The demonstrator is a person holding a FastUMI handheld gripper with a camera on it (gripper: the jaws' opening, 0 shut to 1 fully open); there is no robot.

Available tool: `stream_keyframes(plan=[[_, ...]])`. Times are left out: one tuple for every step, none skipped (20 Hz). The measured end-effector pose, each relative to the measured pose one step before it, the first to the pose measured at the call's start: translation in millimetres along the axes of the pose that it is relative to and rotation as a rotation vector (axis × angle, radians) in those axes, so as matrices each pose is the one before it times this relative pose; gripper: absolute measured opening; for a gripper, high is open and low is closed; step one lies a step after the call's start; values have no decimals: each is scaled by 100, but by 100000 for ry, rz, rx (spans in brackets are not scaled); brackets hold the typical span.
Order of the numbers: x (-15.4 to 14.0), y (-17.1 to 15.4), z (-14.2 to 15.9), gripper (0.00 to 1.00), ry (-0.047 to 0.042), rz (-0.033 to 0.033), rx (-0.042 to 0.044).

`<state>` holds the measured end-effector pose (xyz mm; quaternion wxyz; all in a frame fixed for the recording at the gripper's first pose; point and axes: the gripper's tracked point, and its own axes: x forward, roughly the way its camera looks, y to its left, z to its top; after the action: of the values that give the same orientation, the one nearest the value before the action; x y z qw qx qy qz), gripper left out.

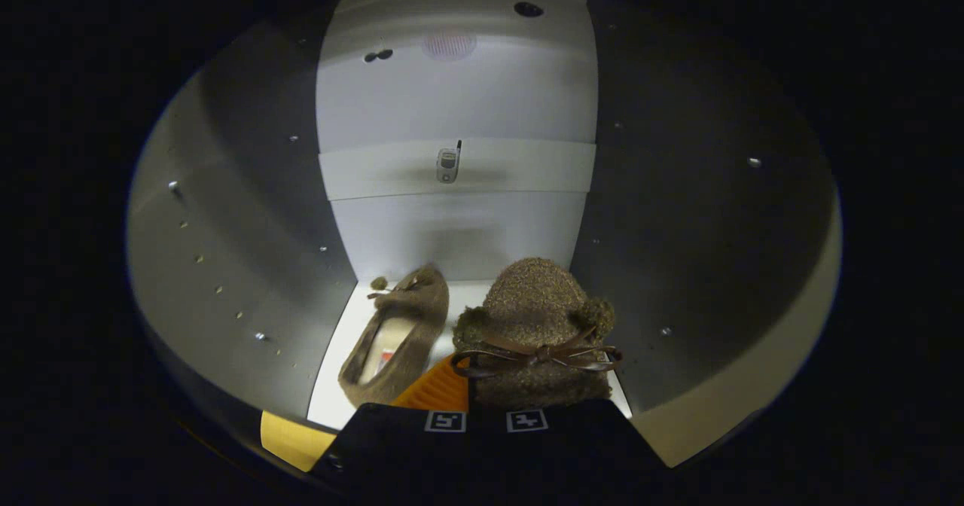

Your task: Open the shoe cabinet door, grab the shoes and put them into the shoe cabinet, then close the shoe cabinet door.

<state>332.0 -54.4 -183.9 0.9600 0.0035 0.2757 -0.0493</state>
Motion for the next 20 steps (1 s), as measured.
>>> stream_keyframes(plan=[[1553,47,-80,5,2153,-133,516],[1546,-85,-180,5,2306,-169,447],[1515,5,-267,5,2381,-390,71],[1392,-21,-373,5,2089,-702,-328],[1439,-29,-298,5,2001,-651,-698],[1090,-121,-140,5,1228,-968,-920],[1171,-27,95,5,615,-355,-173],[882,2,82,5,348,-219,537],[905,26,-51,5,1024,-216,630],[648,-122,-329,5,1730,-277,223],[734,-38,-431,4,2251,-313,15],[285,-86,-354,4,1676,-333,-81],[129,37,665,4,-2917,-164,147],[-57,27,220,4,-1146,194,-108],[574,-80,-499,5,2114,-75,-5],[-295,25,393,4,-1419,500,986],[393,-195,-350,5,1310,220,186],[-319,-18,-86,5,157,217,-645],[35,-70,-189,5,291,172,-1118],[-666,-18,-253,9,370,-184,-1250]])
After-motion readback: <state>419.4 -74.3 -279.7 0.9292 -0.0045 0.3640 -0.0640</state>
